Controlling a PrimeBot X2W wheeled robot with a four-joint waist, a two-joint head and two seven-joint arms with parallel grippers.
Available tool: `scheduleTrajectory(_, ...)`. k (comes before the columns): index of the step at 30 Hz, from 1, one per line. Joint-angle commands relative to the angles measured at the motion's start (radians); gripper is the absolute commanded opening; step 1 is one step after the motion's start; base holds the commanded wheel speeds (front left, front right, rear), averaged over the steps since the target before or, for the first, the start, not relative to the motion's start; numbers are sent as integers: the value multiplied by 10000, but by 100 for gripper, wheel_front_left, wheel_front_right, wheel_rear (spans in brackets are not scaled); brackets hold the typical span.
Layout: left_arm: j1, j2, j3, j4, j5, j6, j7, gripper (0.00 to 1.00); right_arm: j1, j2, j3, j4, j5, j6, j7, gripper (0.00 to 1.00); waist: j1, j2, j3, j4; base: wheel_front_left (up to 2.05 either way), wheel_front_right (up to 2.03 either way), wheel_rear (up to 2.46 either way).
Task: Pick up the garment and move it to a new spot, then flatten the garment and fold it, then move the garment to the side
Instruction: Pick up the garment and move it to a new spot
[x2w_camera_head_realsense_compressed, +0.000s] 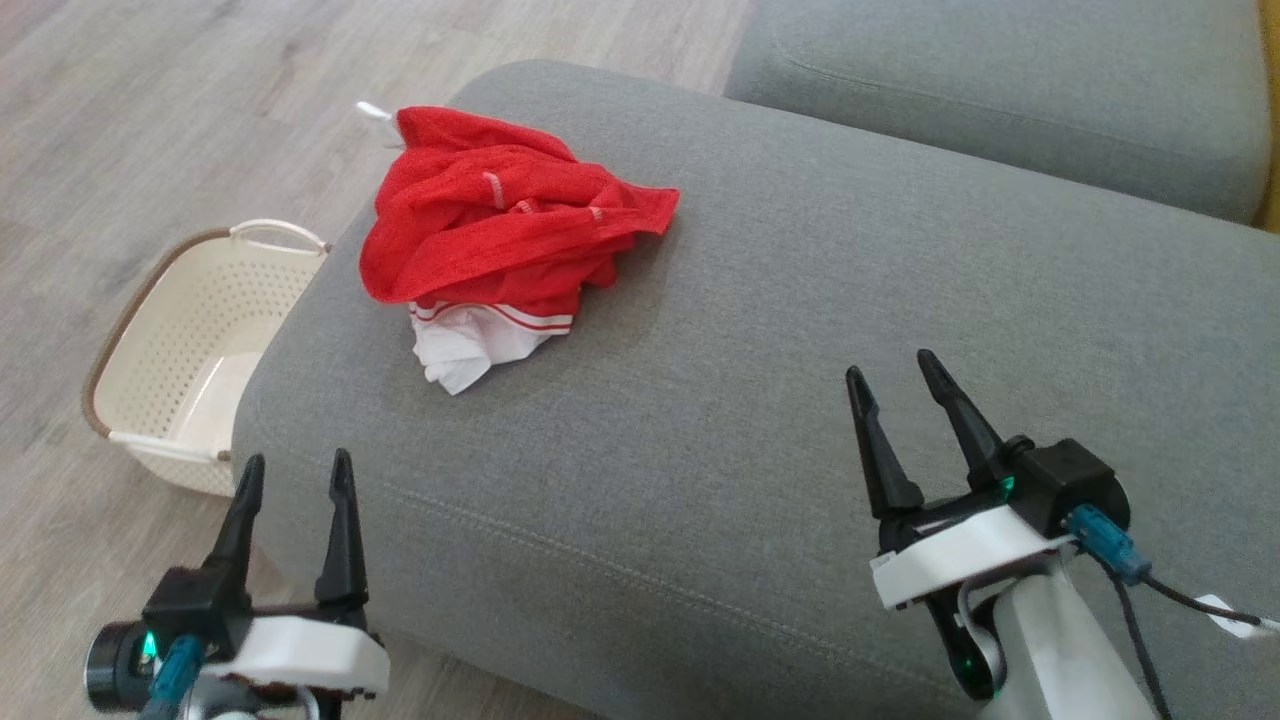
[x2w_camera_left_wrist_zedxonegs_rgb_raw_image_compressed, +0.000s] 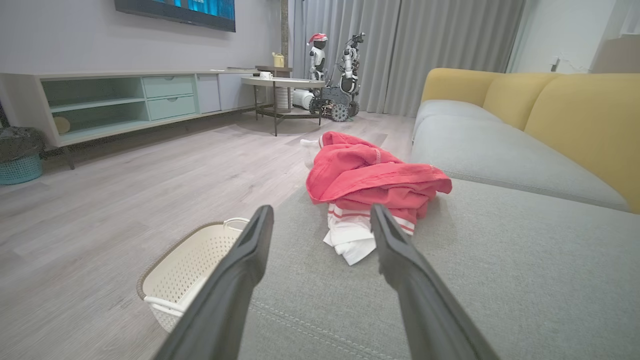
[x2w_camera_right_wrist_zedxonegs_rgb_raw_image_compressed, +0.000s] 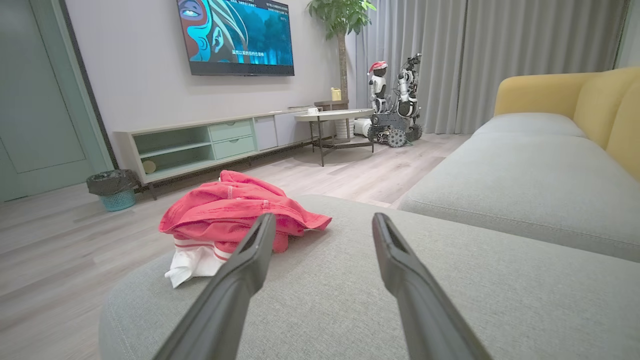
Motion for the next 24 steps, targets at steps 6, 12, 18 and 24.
scheduleTrajectory(6,-241,29,396,-501,-28,86,-122,100,-193,57,390,-269,94,73,-111,100,0,0,19,117,0,0,0)
scheduleTrajectory(12,-199,29,449,-589,-91,127,-122,100,-195,57,382,-282,110,73,-111,100,0,0,9,71,0,0,0)
scheduleTrajectory(18,-310,28,663,-631,-166,93,-122,100,-171,57,80,-347,176,73,-111,100,0,0,251,-140,0,0,0)
scheduleTrajectory(24,-1132,76,1084,-444,-328,-228,-122,100,-433,57,-339,-555,-153,73,-102,100,0,0,1026,-571,0,0,0)
